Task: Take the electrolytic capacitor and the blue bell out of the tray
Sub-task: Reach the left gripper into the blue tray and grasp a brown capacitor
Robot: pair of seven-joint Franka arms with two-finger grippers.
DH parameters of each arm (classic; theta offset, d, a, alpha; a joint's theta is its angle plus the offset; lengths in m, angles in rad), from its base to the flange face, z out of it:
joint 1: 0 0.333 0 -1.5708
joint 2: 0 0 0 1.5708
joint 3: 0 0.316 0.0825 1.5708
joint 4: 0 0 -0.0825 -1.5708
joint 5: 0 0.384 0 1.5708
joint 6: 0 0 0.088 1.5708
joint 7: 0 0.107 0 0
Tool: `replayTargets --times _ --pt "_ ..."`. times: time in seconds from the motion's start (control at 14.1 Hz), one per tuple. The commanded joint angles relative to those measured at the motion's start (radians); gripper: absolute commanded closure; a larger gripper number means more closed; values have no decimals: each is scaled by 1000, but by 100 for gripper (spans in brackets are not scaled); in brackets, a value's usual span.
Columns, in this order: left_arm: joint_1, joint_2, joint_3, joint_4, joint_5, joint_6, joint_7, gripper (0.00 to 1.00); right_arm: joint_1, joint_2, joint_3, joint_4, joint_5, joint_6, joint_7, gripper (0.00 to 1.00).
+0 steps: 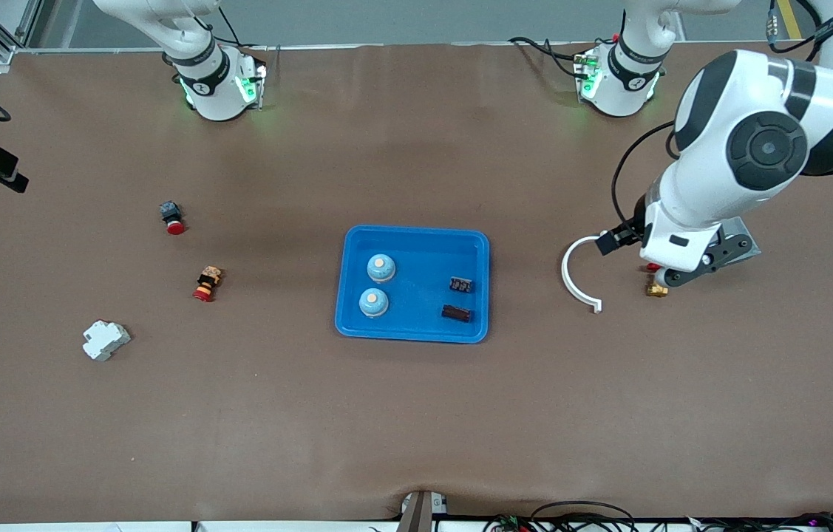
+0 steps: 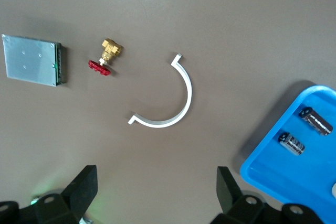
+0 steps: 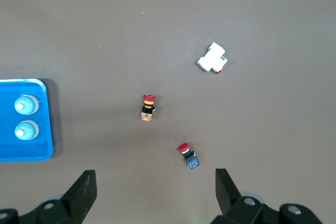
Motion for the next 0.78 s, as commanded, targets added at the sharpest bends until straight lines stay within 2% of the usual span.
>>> replayTargets --times 0.0,0.28,0.71 --pt "-21 20 0 12 -16 17 -75 0 -1 -4 4 6 10 -2 5 0" --pt "-59 37 0 -11 -18 49 -179 0 -1 -1 5 6 10 -2 5 0" --pt "-102 40 -15 -109 -21 200 -378 0 -6 -4 4 7 12 -2 7 0"
